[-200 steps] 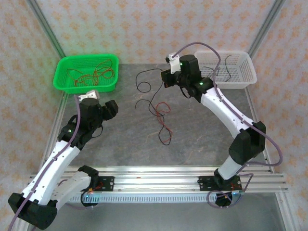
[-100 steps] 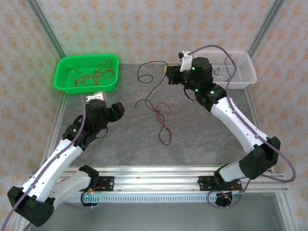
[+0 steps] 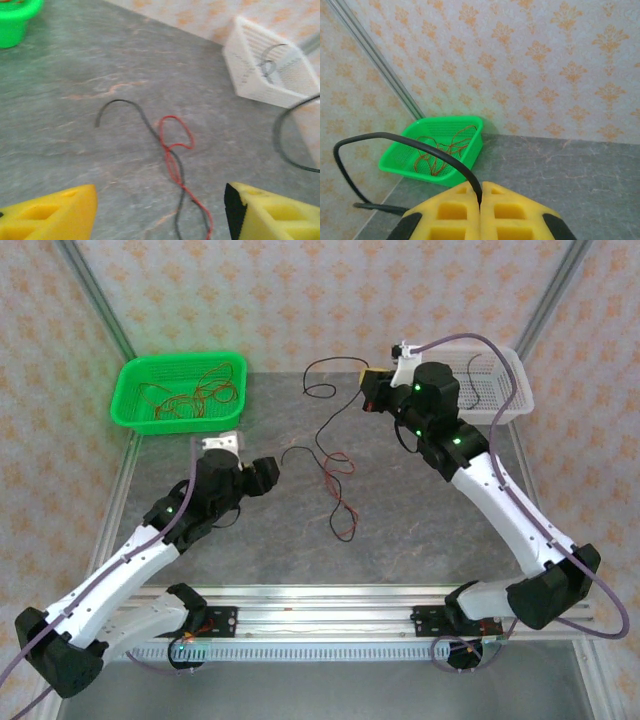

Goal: Untangle the cables

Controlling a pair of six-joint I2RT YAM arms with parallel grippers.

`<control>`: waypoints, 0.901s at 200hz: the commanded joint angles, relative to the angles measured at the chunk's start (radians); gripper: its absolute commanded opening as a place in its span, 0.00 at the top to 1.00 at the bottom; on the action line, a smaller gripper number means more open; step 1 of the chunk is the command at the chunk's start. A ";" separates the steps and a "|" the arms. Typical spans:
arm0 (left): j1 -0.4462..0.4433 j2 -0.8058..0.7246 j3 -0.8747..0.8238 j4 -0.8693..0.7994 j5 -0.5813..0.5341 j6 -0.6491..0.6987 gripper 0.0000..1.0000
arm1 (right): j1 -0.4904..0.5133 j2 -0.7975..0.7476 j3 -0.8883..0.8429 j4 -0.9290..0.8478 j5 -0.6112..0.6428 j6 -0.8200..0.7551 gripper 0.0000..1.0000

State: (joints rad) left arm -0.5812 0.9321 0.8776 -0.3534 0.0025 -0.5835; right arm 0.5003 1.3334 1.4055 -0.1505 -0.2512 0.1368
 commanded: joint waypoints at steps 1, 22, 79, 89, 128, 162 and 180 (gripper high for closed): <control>-0.074 -0.003 0.043 0.191 0.077 0.091 0.40 | -0.005 -0.044 0.024 -0.059 0.010 -0.034 1.00; -0.138 0.003 0.049 0.314 0.162 0.126 0.48 | -0.005 -0.067 -0.007 -0.052 0.015 -0.032 1.00; -0.240 0.130 0.105 0.488 0.237 0.084 0.30 | -0.005 -0.102 -0.074 0.001 -0.019 0.035 1.00; -0.248 0.147 0.106 0.535 0.229 0.065 0.30 | -0.005 -0.103 -0.079 0.006 -0.025 0.043 1.00; -0.256 0.197 0.120 0.661 0.076 0.020 0.29 | -0.003 -0.127 -0.101 0.014 -0.021 0.066 1.00; -0.255 0.243 0.165 0.691 -0.051 0.016 0.28 | 0.006 -0.147 -0.116 0.013 -0.016 0.079 1.00; -0.254 0.273 0.207 0.659 -0.113 0.026 0.28 | 0.013 -0.148 -0.123 0.014 -0.016 0.085 1.00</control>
State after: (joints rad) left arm -0.8314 1.1759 1.0134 0.2600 0.0158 -0.5526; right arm 0.5026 1.2129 1.2919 -0.1787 -0.2619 0.1993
